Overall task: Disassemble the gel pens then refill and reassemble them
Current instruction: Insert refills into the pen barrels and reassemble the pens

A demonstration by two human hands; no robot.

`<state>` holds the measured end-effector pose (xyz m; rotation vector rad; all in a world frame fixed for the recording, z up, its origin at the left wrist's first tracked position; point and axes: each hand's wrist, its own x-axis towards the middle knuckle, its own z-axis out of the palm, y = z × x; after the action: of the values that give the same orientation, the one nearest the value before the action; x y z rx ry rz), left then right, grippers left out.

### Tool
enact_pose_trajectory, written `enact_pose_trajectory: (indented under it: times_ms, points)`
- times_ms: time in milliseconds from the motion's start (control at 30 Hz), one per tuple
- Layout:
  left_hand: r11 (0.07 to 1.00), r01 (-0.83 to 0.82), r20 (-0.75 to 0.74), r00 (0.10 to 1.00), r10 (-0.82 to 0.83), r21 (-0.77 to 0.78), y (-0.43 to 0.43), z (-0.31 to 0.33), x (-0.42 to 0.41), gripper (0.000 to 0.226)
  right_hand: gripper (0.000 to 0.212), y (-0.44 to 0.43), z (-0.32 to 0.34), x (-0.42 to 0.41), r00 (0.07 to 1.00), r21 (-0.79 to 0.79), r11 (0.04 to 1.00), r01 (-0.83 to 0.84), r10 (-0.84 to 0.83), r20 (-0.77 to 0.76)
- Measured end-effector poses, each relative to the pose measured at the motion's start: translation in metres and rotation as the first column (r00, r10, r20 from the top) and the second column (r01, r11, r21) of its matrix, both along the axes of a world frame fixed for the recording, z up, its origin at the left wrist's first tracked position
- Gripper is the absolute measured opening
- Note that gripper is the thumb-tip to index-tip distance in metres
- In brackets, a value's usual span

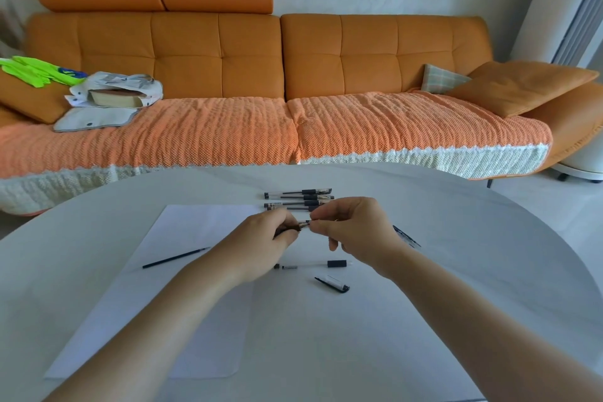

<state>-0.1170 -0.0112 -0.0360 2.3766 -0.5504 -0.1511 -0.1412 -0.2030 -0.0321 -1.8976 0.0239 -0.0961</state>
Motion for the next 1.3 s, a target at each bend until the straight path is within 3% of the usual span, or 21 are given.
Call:
enact_pose_trajectory:
  times_ms: [100, 233, 367, 500, 700, 900, 1033, 1133, 1200, 1300]
  points:
    - [1.0, 0.022, 0.029, 0.999, -0.022, -0.003, 0.003, 0.0, 0.0, 0.014, 0.003, 0.0, -0.001, 0.0, 1.0, -0.038, 0.999, 0.002, -0.002, -0.009]
    - [1.0, -0.006, 0.193, 0.981, 0.003, 0.016, 0.005, 0.0, -0.002, 0.013, 0.008, 0.002, -0.003, 0.001, 0.999, -0.07, 0.996, -0.047, 0.048, 0.008]
    - [1.0, 0.011, 0.248, 0.969, -0.008, -0.008, 0.005, -0.003, -0.004, 0.009, 0.021, 0.003, -0.006, 0.002, 0.996, -0.31, 0.95, -0.046, 0.069, 0.064]
    - [0.996, 0.045, 0.238, 0.971, -0.026, -0.073, 0.005, -0.006, -0.003, 0.009, 0.033, 0.003, -0.01, -0.001, 0.981, -0.386, 0.909, -0.158, 0.189, 0.043]
    - [0.991, 0.131, 0.232, 0.964, -0.131, 0.015, 0.003, -0.006, -0.001, 0.017, 0.041, -0.001, -0.006, 0.001, 0.974, -0.239, 0.944, -0.228, 0.222, -0.051]
    - [0.995, 0.022, 0.442, 0.894, -0.065, 0.102, 0.005, -0.007, -0.001, 0.02, 0.042, -0.001, -0.007, 0.0, 0.952, -0.214, 0.931, -0.296, 0.269, -0.149]
    - [0.997, 0.07, 0.317, 0.946, -0.062, -0.013, 0.005, -0.008, 0.002, 0.016, 0.036, -0.004, -0.003, 0.001, 0.942, -0.208, 0.922, -0.327, 0.301, -0.147]
    - [0.993, 0.118, 0.248, 0.962, -0.118, 0.013, 0.004, -0.008, 0.003, 0.013, 0.037, -0.004, -0.002, 0.001, 0.955, -0.249, 0.923, -0.294, 0.274, -0.114]
    - [0.991, 0.127, 0.316, 0.94, -0.132, 0.037, 0.004, -0.012, 0.005, 0.016, 0.039, -0.003, -0.003, 0.001, 0.962, -0.28, 0.921, -0.272, 0.253, -0.102]
    - [0.993, 0.102, 0.473, 0.873, -0.119, 0.06, 0.004, -0.011, 0.006, 0.013, 0.043, -0.004, -0.004, 0.001, 0.956, -0.182, 0.942, -0.283, 0.26, -0.14]
